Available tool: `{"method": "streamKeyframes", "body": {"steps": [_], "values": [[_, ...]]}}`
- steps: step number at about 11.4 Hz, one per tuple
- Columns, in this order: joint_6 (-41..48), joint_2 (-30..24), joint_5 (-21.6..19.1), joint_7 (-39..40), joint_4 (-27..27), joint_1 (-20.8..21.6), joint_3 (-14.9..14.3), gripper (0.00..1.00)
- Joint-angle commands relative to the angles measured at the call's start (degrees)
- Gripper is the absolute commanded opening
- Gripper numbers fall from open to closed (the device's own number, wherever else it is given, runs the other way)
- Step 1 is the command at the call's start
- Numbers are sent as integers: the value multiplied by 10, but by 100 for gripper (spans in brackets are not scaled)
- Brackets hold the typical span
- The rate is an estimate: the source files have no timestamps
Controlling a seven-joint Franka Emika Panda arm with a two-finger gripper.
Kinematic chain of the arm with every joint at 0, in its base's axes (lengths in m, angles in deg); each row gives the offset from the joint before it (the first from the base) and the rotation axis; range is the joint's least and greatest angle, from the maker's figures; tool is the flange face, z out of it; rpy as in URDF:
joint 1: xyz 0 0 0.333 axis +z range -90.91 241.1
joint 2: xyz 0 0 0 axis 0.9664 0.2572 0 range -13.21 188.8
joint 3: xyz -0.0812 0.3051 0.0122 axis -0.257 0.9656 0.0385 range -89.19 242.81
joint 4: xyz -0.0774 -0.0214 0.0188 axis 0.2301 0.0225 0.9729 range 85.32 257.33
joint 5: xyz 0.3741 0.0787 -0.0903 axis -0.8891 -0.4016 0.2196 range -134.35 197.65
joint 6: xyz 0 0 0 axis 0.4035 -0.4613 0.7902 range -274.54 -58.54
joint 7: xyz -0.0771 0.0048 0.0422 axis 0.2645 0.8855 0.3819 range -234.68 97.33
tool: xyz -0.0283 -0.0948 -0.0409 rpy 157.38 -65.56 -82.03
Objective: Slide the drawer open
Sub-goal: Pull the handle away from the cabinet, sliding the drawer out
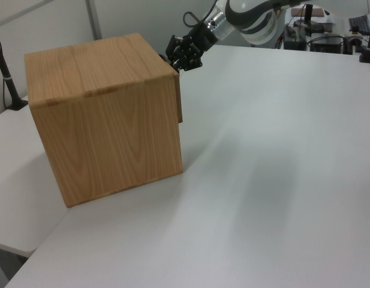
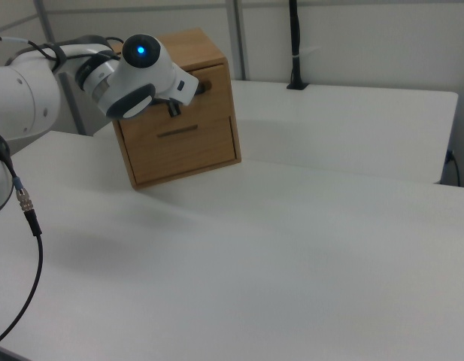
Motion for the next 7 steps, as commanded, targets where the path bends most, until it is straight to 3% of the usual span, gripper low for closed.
{"method": "streamKeyframes", "body": {"steps": [1, 7], "values": [[38, -42, 7, 32, 45, -34, -4, 3], [110, -68, 7, 68, 57, -73, -10, 3]]}}
